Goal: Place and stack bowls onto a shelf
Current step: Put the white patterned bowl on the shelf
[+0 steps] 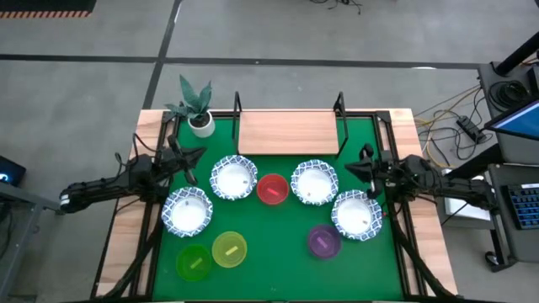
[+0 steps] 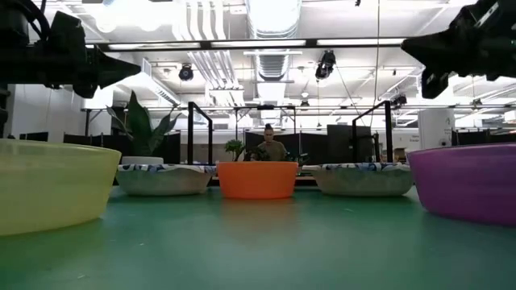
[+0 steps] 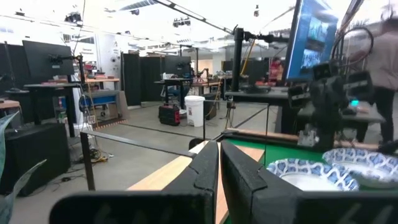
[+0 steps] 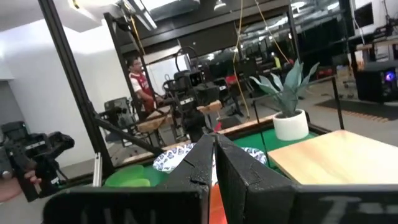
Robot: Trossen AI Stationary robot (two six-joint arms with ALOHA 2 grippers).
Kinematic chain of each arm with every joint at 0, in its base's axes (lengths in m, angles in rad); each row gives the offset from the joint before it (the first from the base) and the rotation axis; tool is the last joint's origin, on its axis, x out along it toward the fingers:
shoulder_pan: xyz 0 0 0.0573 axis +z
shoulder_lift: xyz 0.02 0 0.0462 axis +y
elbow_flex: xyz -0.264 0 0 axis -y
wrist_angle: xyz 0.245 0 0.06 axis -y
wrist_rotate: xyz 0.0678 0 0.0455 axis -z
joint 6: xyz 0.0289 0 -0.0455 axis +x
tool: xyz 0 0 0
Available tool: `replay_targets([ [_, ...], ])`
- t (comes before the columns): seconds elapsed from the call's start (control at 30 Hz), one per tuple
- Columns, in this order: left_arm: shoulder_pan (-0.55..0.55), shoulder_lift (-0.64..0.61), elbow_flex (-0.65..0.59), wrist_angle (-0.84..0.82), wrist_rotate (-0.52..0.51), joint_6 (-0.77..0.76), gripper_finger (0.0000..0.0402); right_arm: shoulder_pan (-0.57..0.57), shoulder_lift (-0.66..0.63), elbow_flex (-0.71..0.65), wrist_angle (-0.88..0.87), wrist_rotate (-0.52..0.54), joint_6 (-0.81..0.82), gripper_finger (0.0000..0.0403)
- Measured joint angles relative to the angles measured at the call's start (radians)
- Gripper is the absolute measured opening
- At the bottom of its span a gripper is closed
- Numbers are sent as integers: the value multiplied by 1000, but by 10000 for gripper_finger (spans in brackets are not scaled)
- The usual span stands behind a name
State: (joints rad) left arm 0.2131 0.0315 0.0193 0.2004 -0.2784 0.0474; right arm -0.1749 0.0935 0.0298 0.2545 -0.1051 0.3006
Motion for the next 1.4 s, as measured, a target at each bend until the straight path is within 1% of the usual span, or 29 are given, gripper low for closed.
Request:
replay_targets([
  [0.2,-1,0,0,58,0,-248,0,0,100,86,15,0,-11,9],
  [0.37,-2,0,0,55,10,-572,0,0,251,192,15,-1,-34,9],
  [0.47,-2,0,0,22,30,-657,0,0,351,260,11,-8,-71,9],
  [0.57,-2,2,0,16,65,-669,0,0,448,334,11,-8,-114,9],
  [0.67,-2,2,0,24,130,-674,0,0,530,417,-6,-10,-150,9],
  [0.83,-3,2,0,98,217,-667,0,0,646,549,-95,-10,-213,9],
  [0.97,-3,2,1,185,246,-629,0,0,734,661,-148,-9,-236,9],
  [1.07,-3,4,27,177,252,-589,0,0,813,742,-228,-8,-242,9],
  [1.13,-3,15,57,178,275,-559,0,0,867,791,-281,-7,-242,9],
  [1.27,-3,50,147,106,304,-470,0,-1,966,912,-364,-7,-259,9],
  [1.4,-3,105,266,-83,305,-360,0,-2,1080,1058,-536,-2,-292,9],
])
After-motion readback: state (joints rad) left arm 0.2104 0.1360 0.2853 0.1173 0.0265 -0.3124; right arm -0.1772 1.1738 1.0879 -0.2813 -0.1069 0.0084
